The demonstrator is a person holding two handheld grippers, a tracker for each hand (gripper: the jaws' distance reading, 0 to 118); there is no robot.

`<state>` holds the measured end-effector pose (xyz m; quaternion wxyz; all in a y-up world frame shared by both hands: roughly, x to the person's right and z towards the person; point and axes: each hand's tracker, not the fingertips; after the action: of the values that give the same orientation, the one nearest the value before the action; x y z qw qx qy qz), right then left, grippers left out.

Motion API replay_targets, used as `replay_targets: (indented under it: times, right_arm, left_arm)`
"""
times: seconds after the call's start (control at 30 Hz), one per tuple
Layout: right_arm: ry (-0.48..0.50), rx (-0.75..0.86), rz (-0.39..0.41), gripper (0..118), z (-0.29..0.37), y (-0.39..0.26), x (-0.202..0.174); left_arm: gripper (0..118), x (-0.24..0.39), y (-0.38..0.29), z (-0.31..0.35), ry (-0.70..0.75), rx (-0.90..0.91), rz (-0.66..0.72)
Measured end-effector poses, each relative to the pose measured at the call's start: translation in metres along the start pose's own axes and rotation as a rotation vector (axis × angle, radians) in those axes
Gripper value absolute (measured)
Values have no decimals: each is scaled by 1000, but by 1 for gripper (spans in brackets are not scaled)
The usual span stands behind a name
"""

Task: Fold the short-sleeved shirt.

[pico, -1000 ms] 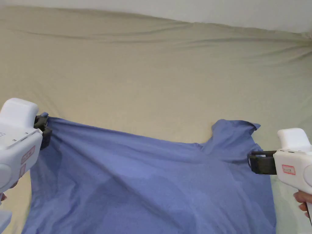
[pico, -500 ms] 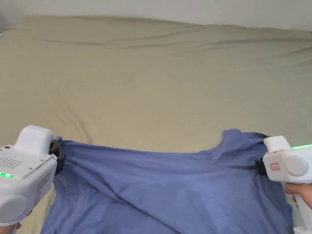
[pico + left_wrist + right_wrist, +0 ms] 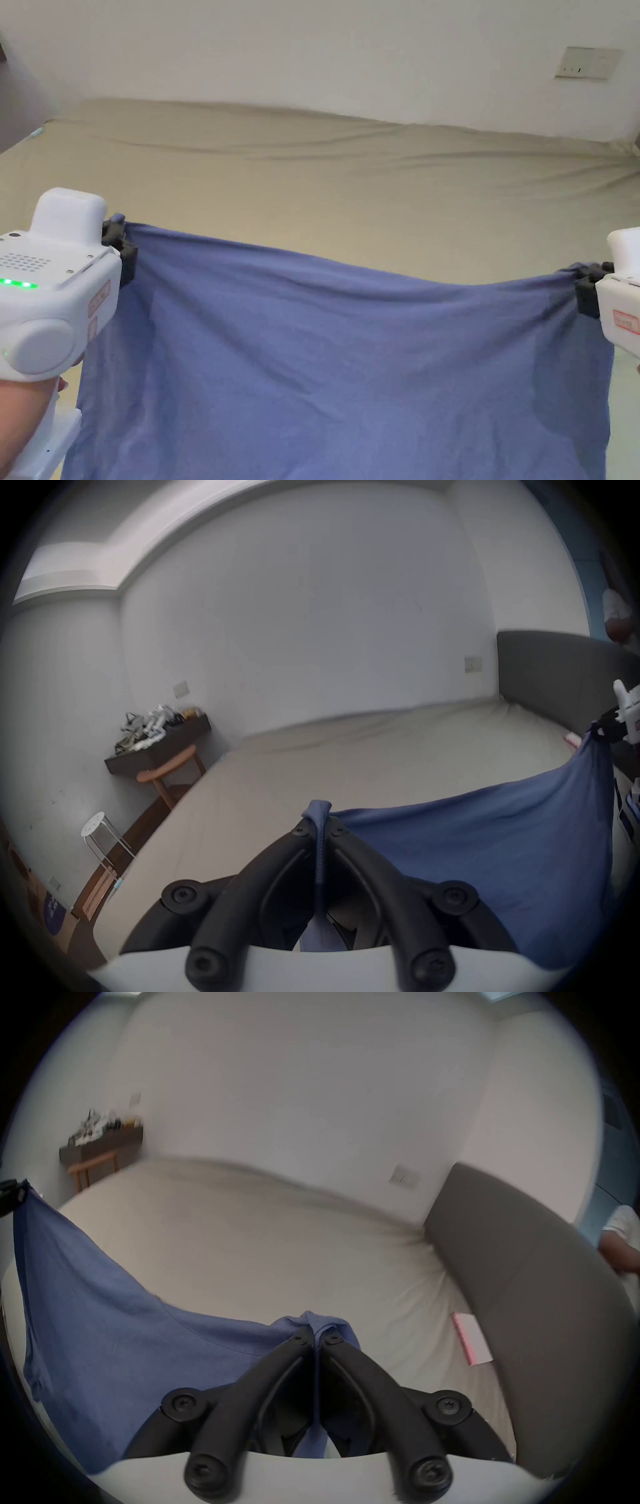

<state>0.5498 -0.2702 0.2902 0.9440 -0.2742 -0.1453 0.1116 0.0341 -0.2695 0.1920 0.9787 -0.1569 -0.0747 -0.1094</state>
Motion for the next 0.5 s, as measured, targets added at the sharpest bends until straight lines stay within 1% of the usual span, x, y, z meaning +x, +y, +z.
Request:
replay_targets:
  times: [0.07, 0.17, 0.33, 0.5]
  right_arm:
    - [-35, 91, -30, 4, 40, 17, 8]
    - [-89, 212, -55, 4, 95, 38, 17]
    - [-170, 374, -55, 4, 170, 69, 23]
    - [-214, 471, -80, 4, 215, 96, 36]
  left_arm:
    - [0, -8, 21, 24, 20, 70, 25]
    - [0, -21, 49, 57, 43, 164, 39]
    - [0, -37, 91, 113, 74, 308, 65]
    - [0, -50, 127, 149, 87, 412, 78]
